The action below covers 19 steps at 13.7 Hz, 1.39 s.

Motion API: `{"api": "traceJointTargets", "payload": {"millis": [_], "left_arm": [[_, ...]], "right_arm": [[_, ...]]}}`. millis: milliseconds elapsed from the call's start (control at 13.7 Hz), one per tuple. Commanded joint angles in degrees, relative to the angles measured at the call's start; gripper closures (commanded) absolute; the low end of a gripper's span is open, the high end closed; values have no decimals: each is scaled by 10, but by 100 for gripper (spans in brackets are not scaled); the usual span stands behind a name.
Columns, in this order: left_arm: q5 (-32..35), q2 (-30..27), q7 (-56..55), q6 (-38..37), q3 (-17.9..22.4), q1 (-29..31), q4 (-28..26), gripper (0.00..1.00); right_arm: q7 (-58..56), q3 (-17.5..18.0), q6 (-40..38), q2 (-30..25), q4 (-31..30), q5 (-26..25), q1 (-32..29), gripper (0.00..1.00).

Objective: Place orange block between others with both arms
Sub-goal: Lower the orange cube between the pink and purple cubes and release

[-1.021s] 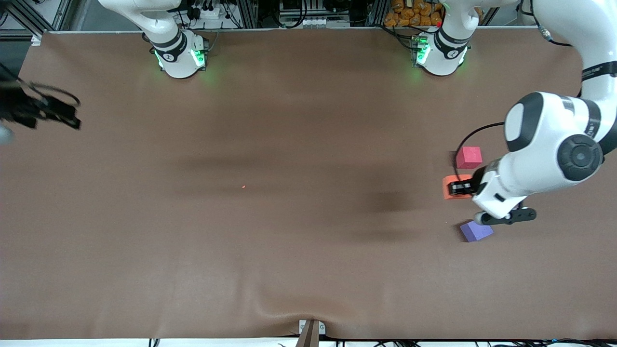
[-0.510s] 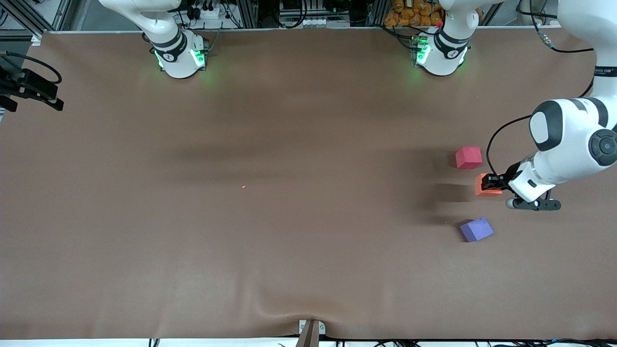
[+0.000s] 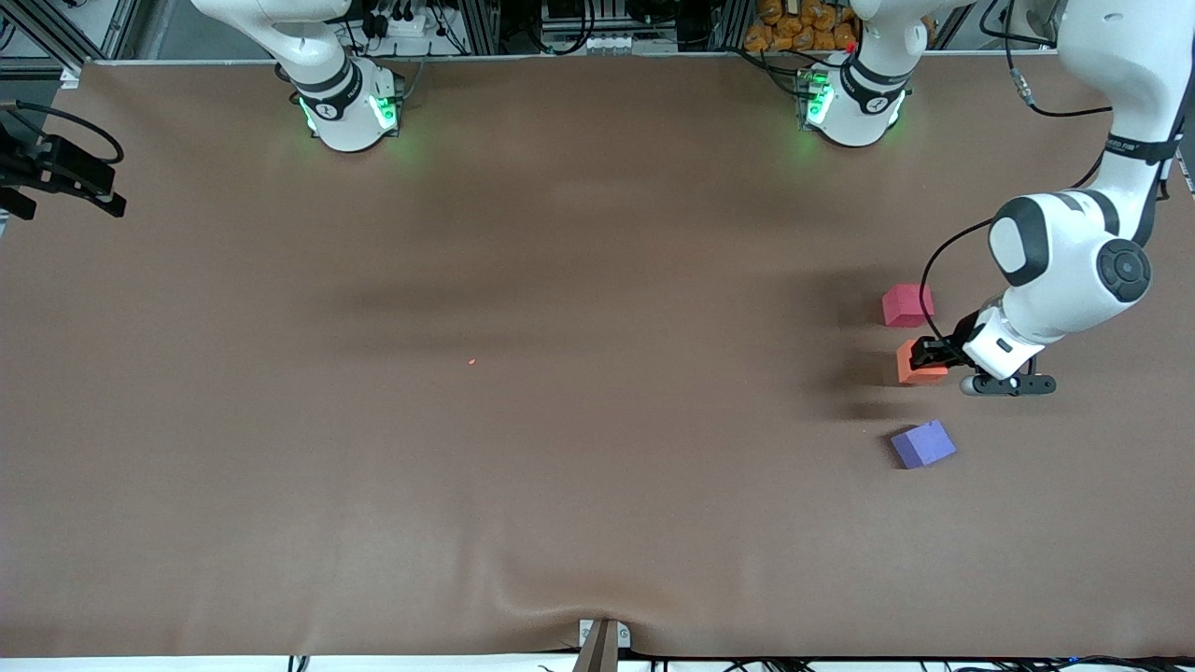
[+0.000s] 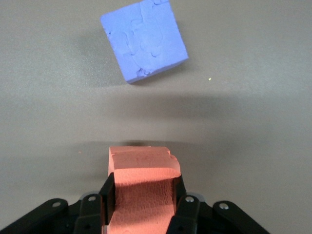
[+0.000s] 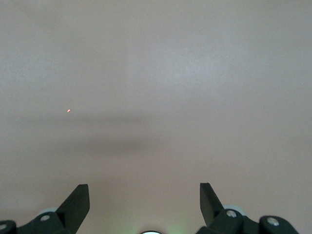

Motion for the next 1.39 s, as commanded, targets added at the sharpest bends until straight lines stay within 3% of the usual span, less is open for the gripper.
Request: {"api": "traceJointTargets", "payload": {"millis": [0,510,583,656,729,1094,1312], "left_arm": [[-12,21,8,46,-4,5,-4,100],[-13,55,8,69,-5,4,3,100],[-13,56,8,69,-5,4,5,96],[-13,58,10,69,-4,4,8,30],[-13,57,10,68,-5,2,9,0],[-13,29,2,55,-5,0,19,0],[-13,-23,1,-39,-9,0,52,0]], "right_arm": [[-1,6,6,-10,-9,-6,-10,0],[0,7,3,-10,-11,-6,-7,0],[-1,7,5,-7,-11,-6,-7,0],[0,8,6,-6,-11,-6,-6,0],[0,8,9,-6,-12,-4,-4,0],[0,8,23,-6,-10,-1,2,0],[0,7,20,-6,-12,-1,-1,0]]}}
